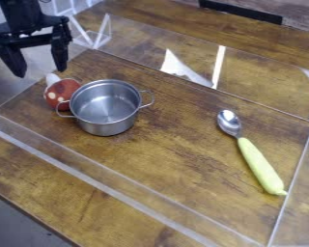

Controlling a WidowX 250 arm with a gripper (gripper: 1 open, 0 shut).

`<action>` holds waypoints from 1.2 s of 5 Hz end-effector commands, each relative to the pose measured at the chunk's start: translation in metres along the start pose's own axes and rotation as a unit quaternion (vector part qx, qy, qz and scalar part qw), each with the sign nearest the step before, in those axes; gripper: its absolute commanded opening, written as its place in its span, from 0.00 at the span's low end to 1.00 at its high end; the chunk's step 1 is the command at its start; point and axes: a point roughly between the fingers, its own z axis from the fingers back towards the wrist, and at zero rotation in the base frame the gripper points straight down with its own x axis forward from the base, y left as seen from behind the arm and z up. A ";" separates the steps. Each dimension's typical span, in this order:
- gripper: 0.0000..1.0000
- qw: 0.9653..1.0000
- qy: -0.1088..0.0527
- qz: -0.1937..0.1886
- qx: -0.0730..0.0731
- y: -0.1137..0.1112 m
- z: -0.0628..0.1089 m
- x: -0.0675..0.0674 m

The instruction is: Put the mushroom in the silver pot

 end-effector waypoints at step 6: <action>1.00 0.995 -0.095 -0.017 -0.007 -0.032 0.010 -0.006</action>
